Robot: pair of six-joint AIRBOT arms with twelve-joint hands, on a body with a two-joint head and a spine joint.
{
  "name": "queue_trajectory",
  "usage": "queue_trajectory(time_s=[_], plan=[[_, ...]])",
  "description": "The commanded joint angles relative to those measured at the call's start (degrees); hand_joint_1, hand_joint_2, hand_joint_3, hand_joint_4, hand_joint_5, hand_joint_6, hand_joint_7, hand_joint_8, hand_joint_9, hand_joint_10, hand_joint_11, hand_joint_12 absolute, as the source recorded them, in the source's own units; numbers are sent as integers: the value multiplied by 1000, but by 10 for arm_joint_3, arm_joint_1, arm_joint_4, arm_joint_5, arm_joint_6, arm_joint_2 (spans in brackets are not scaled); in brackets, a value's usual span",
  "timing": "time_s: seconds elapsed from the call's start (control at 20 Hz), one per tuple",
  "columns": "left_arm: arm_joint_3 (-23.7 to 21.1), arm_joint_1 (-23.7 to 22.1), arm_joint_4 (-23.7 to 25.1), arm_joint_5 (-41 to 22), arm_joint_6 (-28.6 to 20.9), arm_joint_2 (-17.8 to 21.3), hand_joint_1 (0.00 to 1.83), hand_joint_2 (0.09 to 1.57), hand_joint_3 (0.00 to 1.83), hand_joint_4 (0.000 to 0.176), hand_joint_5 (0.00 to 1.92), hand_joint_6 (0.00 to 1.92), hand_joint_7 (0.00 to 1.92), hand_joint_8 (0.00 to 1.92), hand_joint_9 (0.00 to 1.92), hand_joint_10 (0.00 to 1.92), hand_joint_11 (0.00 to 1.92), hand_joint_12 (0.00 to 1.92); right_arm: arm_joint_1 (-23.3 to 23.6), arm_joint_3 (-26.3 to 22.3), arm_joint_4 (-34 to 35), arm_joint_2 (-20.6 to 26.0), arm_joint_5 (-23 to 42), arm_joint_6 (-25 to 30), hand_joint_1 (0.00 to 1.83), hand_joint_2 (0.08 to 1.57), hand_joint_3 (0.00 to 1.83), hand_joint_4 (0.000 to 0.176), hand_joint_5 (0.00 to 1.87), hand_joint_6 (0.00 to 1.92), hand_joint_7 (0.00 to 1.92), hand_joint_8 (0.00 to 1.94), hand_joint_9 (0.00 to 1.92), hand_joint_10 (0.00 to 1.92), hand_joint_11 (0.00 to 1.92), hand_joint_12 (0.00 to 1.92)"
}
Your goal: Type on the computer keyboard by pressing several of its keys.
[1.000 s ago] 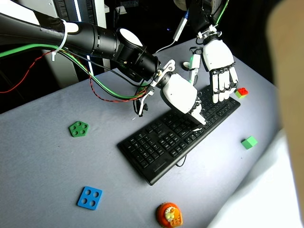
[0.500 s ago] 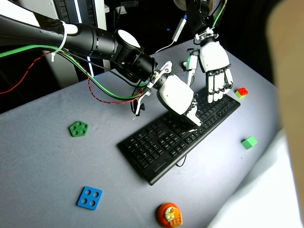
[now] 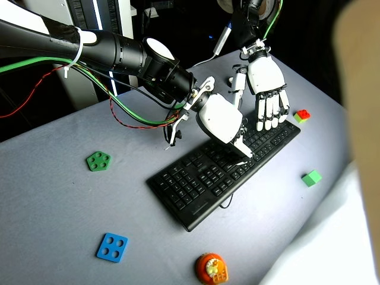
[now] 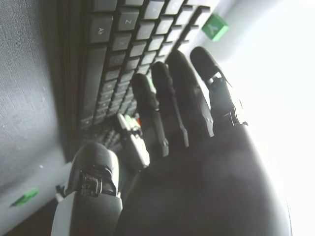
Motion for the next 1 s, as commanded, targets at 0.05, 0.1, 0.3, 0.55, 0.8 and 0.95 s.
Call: queue_trajectory(time_s=[0.05,0.1,0.3,0.55,0.8,0.95], plan=[[6,-3,11,-58,2,-3,73,1311,0,19,378,0,574,6,585,23,68,1142,0,-2,-30,0,-18,1,56,1166,0,0,701,0,979,27,736,804,149,1655],[8,-3,11,-58,3,-5,83,1310,0,21,384,2,596,5,624,25,122,1141,0,-2,-31,0,-19,1,72,1166,0,0,723,9,982,25,689,913,189,1700],[9,-3,6,-58,7,-9,25,1334,8,19,425,17,568,0,658,25,213,1163,0,-2,-31,-2,-24,2,83,1175,3,0,935,89,830,0,515,885,233,1680],[9,1,4,-57,8,-9,39,1320,0,0,652,7,614,11,586,8,65,1203,-1,-2,-39,-3,-25,4,129,1164,0,0,685,8,942,311,577,1160,132,1800],[9,2,4,-57,7,-9,90,1308,0,52,358,8,646,0,801,49,276,1168,-1,-2,-40,-3,-30,7,128,1161,0,0,951,125,752,176,493,736,37,1661],[9,3,4,-57,7,-9,73,1314,0,0,745,31,624,0,603,0,150,1152,-2,-2,-41,-3,-32,8,152,1155,0,0,743,27,949,290,620,1089,137,1753]])
